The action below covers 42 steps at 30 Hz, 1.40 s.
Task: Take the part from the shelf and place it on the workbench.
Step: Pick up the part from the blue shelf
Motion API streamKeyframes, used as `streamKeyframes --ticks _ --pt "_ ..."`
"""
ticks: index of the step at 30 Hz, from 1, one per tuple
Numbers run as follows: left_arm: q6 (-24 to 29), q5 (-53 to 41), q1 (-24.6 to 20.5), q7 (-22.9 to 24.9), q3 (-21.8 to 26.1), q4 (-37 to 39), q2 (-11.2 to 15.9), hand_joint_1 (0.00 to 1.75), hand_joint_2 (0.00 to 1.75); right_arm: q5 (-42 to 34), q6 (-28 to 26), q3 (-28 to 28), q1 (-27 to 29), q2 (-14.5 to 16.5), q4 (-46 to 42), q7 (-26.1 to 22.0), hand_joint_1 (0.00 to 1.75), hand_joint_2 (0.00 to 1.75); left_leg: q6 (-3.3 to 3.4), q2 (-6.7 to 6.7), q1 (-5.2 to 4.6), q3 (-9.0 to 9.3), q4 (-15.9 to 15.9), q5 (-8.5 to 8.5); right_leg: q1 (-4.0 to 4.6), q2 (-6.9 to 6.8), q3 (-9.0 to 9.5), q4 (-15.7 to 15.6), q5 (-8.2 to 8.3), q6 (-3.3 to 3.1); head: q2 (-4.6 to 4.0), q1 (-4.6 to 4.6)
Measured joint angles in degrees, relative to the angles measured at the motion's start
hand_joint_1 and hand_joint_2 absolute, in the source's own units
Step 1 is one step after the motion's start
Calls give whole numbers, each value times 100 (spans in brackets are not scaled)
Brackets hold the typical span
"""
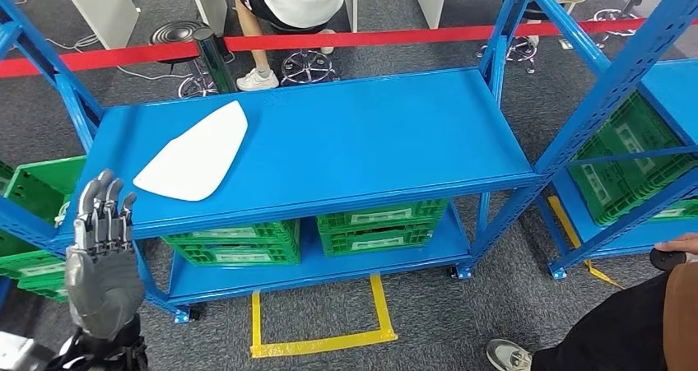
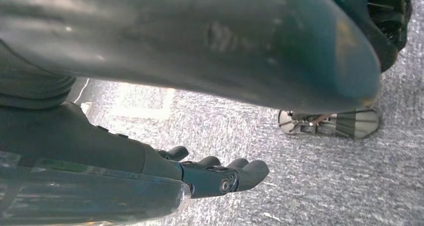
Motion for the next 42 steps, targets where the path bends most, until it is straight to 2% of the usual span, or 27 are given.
streamKeyframes --ticks 1,2,3,4,6,8,9,11,12,13,14,15,17,18,19,23,28,32,42 --pt "-1 0 1 1 0 5 0 0 0 0 1 3 -1 2 0 0 0 0 33 0 -5 133 -395 278 4 12 36 0 -26 14 0 -15" --pt "-1 0 0 1 0 8 0 0 0 -1 1 5 -7 3 0 0 0 0 61 0 -17 270 -748 467 15 27 62 5 -54 38 0 -35" --pt "-1 0 0 2 0 9 0 0 0 0 2 8 -15 4 0 0 0 0 84 0 -31 376 -1001 571 21 41 76 9 -74 67 0 -55" --pt "-2 0 1 3 -1 9 0 0 0 0 2 15 -19 5 0 0 0 0 104 -1 -48 428 -1125 589 22 51 80 8 -89 100 1 -67" --pt "-1 0 3 5 -1 9 0 0 0 1 2 34 -21 4 0 0 0 0 146 -8 -63 461 -1171 559 11 59 97 -12 -101 174 -1 -68" --pt "1 0 2 5 -2 8 1 0 0 1 2 49 -21 1 -1 0 0 0 203 -8 -52 501 -1214 567 -4 40 65 100 -198 244 -1 -47" --pt "1 0 2 5 -3 7 1 0 0 1 2 52 -23 1 -1 0 0 0 229 -1 -46 524 -1235 569 -8 27 -42 336 -331 273 0 -28" --pt "-1 0 2 8 -7 9 2 0 0 1 4 56 -20 5 -3 0 0 0 274 11 -55 549 -1241 550 -14 5 -446 1129 -683 310 1 19" --pt "-2 1 3 11 -10 12 2 0 0 1 5 57 -13 8 -4 0 0 0 290 12 -67 560 -1241 538 -15 0 -654 1509 -802 317 0 43" --pt "-3 2 3 15 -14 16 2 0 0 0 6 57 -5 10 -4 0 0 0 304 8 -80 576 -1240 524 -13 -2 -784 1717 -812 311 0 67" --pt "-4 3 3 18 -19 20 2 0 0 -1 7 58 2 12 -4 -1 0 0 312 1 -95 599 -1240 508 -9 -3 -816 1711 -707 292 0 97" --pt "-6 5 2 21 -24 24 2 0 0 -1 7 59 5 13 -4 -2 0 0 315 -7 -113 629 -1241 490 1 -3 -735 1468 -496 256 0 129" --pt "-12 7 1 23 -31 24 1 0 0 -1 5 60 0 7 -4 -6 0 0 307 -20 -151 686 -1239 446 49 -6 -415 680 -42 128 -1 173" --pt "-15 7 0 23 -33 23 -1 0 0 -1 4 60 -5 4 -4 -8 0 0 293 -27 -165 697 -1234 425 73 -10 -278 351 81 69 -1 177" --pt "-17 9 -1 24 -36 23 -2 0 0 -1 4 60 -8 2 -5 -10 0 0 279 -31 -172 694 -1225 408 90 -13 -197 154 128 33 -1 176" --pt "-25 17 -2 37 -59 23 -2 0 0 -3 4 60 4 17 -6 -16 0 0 290 -36 -165 672 -1202 376 98 -14 -164 48 105 131 -1 155" --pt "-26 36 -4 55 -73 23 -2 0 0 -8 2 60 -9 22 -5 -17 0 0 275 -35 -158 685 -1229 370 106 -15 -165 54 83 92 -1 131" --pt "-26 -5 -4 84 -79 22 0 0 0 -13 6 64 -9 38 -7 -17 0 0 254 -33 -149 688 -1240 372 105 -15 -165 55 80 87 -1 118" --pt "-38 -122 -36 190 -116 21 0 0 0 -15 9 99 -8 57 -7 -46 0 0 251 -29 -161 685 -1241 373 96 -14 -162 50 81 85 -1 125"
